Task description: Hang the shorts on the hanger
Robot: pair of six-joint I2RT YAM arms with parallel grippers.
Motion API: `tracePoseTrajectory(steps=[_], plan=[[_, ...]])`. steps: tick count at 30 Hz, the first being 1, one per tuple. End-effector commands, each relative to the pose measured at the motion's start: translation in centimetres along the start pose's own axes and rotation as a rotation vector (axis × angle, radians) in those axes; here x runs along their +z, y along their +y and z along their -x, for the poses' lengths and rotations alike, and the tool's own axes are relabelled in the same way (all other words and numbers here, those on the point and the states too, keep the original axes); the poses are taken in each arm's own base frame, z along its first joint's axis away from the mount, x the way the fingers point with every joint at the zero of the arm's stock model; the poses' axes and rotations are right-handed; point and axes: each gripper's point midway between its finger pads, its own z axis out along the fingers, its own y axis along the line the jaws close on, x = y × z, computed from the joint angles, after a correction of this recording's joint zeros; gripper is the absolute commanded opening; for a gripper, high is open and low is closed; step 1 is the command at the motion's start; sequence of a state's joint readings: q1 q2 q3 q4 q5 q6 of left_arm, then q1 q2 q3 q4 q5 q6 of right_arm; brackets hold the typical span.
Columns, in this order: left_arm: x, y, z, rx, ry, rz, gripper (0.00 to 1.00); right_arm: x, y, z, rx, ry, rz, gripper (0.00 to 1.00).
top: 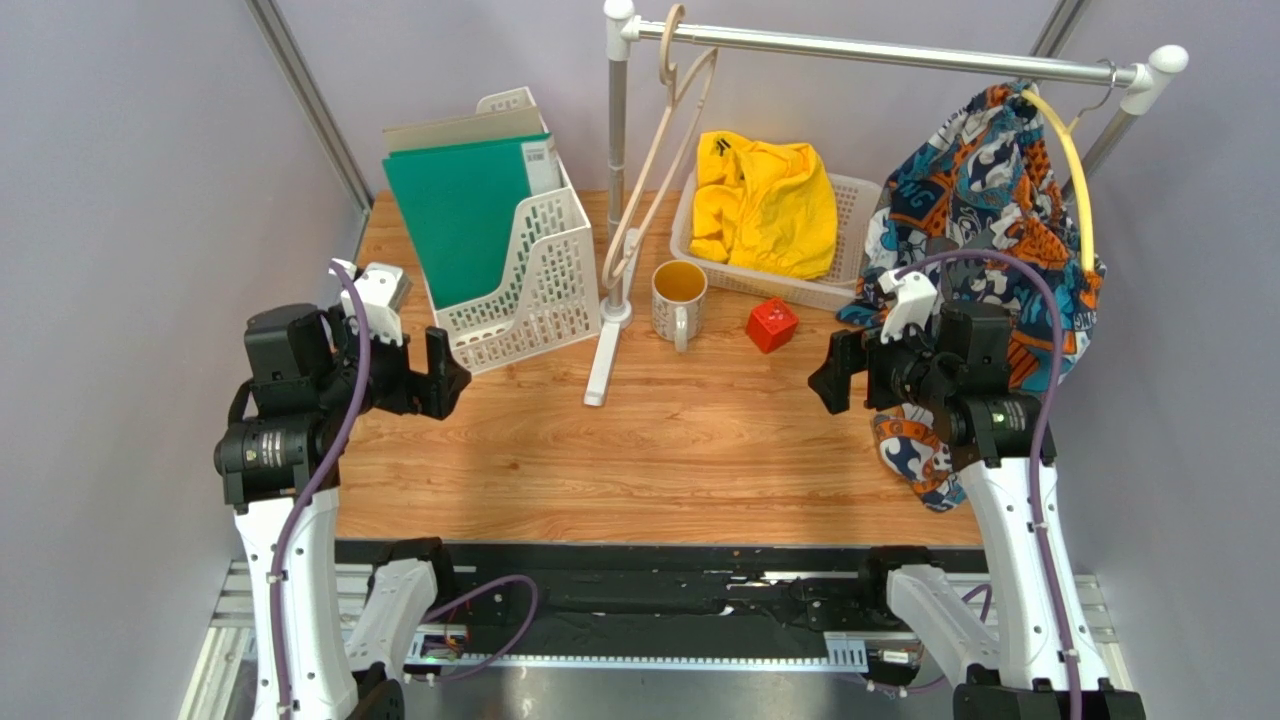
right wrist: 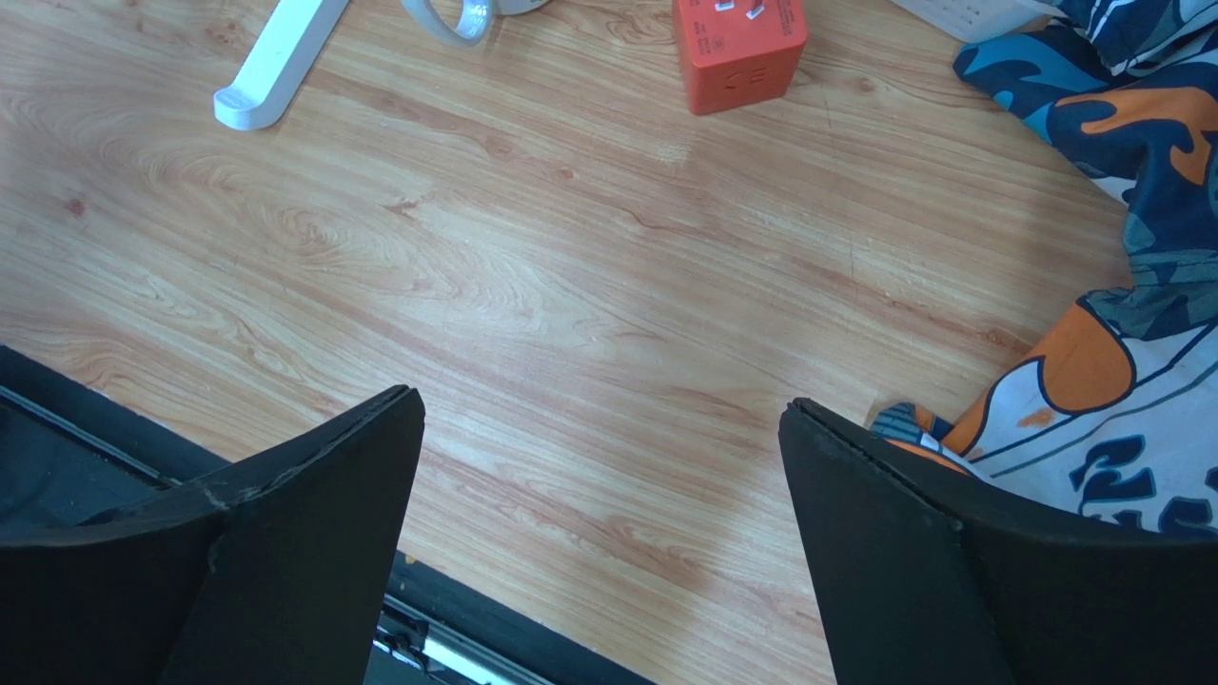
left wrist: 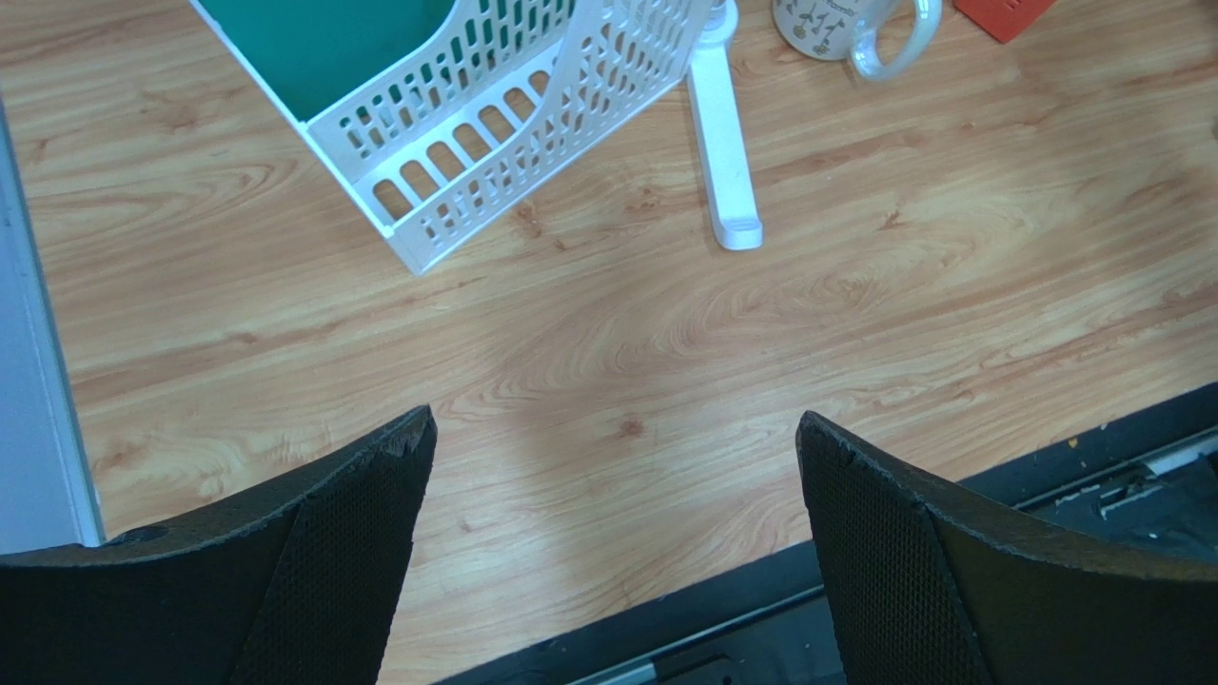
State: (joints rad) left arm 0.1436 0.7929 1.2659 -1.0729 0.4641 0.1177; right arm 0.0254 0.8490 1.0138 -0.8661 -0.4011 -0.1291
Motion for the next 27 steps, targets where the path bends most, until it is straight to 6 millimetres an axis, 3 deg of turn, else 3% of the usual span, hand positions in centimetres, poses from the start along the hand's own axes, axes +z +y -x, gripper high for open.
tracePoseTrajectory(steps=[1,9,15,16,19,21,22,23,25,26,27], plan=[[-0.4,-0.7,1.5,0.036,-0.05,-0.035,0.99,0.6,-0.1,2.3,-0.01,-0.075,-0.01,1.0],[-0.4,-0.5,1.2,0.023,-0.049,-0.021,0.99,2.3,0.1,3.1,-0.028,-0.097,-0.041,1.0],[0.4,-0.4,1.9,0.01,-0.042,-0.042,1.0,5.0,-2.2,6.5,0.101,-0.197,-0.158,1.0],[0.5,-0.6,2.4,0.016,-0.054,-0.056,0.99,6.5,-2.9,7.0,0.116,-0.192,-0.174,1.0],[1.0,-1.2,3.3,0.004,-0.069,-0.11,0.99,8.1,-4.3,10.0,0.14,-0.246,-0.219,1.0],[1.3,-1.4,3.9,-0.006,-0.072,-0.135,1.0,10.5,-5.5,10.4,0.159,-0.225,-0.247,1.0],[1.4,-1.4,4.3,-0.002,-0.079,-0.14,0.99,10.9,-5.5,12.3,0.161,-0.27,-0.241,1.0],[1.6,-1.4,4.4,-0.007,-0.076,-0.15,0.99,12.8,-6.0,12.0,0.173,-0.238,-0.24,1.0],[2.0,-1.3,4.5,-0.004,-0.077,-0.155,0.99,14.0,-6.2,14.1,0.2,-0.278,-0.227,1.0],[2.2,-1.1,4.6,-0.006,-0.075,-0.154,1.0,15.8,-6.6,13.7,0.217,-0.253,-0.226,1.0],[2.4,-0.9,4.7,-0.004,-0.074,-0.153,0.99,16.7,-6.9,14.5,0.223,-0.27,-0.226,1.0]])
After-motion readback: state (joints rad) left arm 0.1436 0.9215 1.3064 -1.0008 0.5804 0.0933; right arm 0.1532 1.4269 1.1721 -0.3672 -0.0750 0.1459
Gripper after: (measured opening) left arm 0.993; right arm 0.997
